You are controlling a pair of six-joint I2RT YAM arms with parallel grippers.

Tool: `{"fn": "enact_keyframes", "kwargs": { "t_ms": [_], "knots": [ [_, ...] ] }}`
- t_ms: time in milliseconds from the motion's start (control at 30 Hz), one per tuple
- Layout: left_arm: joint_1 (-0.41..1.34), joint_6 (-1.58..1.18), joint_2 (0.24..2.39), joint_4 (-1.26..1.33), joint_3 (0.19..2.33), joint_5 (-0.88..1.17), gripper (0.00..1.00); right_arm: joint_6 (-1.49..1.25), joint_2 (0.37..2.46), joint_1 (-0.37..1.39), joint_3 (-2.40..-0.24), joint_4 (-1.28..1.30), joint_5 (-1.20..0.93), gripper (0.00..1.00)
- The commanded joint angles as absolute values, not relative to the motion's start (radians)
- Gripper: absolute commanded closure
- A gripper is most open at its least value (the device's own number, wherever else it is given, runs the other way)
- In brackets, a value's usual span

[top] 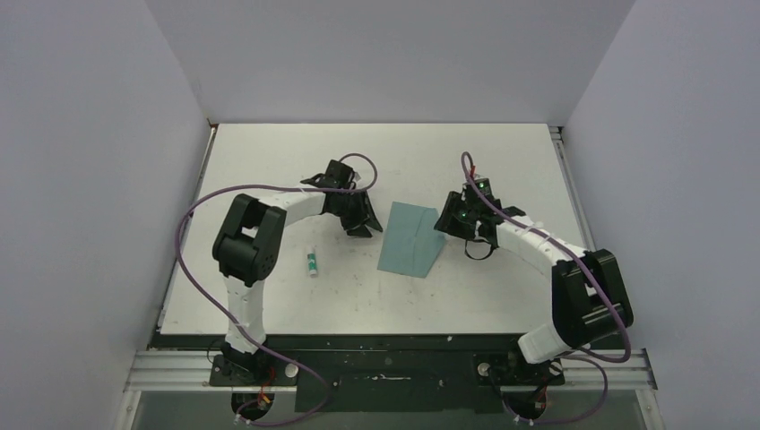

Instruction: Place the letter into the envelope and seal it

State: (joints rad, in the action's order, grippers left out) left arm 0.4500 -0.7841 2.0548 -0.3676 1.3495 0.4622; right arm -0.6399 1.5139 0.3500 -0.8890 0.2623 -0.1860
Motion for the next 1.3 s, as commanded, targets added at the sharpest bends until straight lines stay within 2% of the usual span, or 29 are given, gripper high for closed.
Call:
{"fn": "enact_keyframes", "kwargs": {
  "t_ms": [0, 133, 267, 500, 700, 1000, 1100, 1200, 1267],
  "knots": [
    [0.438, -0.710, 1.932, -0.386, 1.365, 0.343, 0.61, -0.626, 1.463, 0.332, -0.871, 0.274, -0.133, 0.54],
    [0.420, -0.677, 1.845, -0.519, 1.359, 0.160, 0.50, -0.624, 1.452, 0.340, -0.867, 0.275, -0.153, 0.50],
    [0.391, -0.686, 1.712, -0.605, 1.260, -0.016, 0.37, -0.629, 1.447, 0.356, -0.868, 0.263, -0.163, 0.46],
    [0.349, -0.754, 1.528, -0.635, 0.985, -0.119, 0.33, -0.635, 1.485, 0.374, -0.883, 0.241, -0.185, 0.45],
    [0.347, -0.757, 1.536, -0.548, 0.877, -0.032, 0.48, -0.634, 1.510, 0.383, -0.897, 0.236, -0.196, 0.45],
    [0.355, -0.749, 1.608, -0.511, 0.853, -0.087, 0.56, -0.630, 1.504, 0.383, -0.881, 0.239, -0.198, 0.45],
    [0.369, -0.747, 1.638, -0.501, 0.862, -0.125, 0.62, -0.629, 1.505, 0.384, -0.877, 0.236, -0.201, 0.45],
    [0.390, -0.737, 1.655, -0.494, 0.872, -0.145, 0.77, -0.629, 1.505, 0.385, -0.876, 0.236, -0.202, 0.45],
    [0.407, -0.711, 1.647, -0.476, 0.875, -0.133, 0.95, -0.629, 1.500, 0.384, -0.878, 0.235, -0.205, 0.45]
  ]
}}
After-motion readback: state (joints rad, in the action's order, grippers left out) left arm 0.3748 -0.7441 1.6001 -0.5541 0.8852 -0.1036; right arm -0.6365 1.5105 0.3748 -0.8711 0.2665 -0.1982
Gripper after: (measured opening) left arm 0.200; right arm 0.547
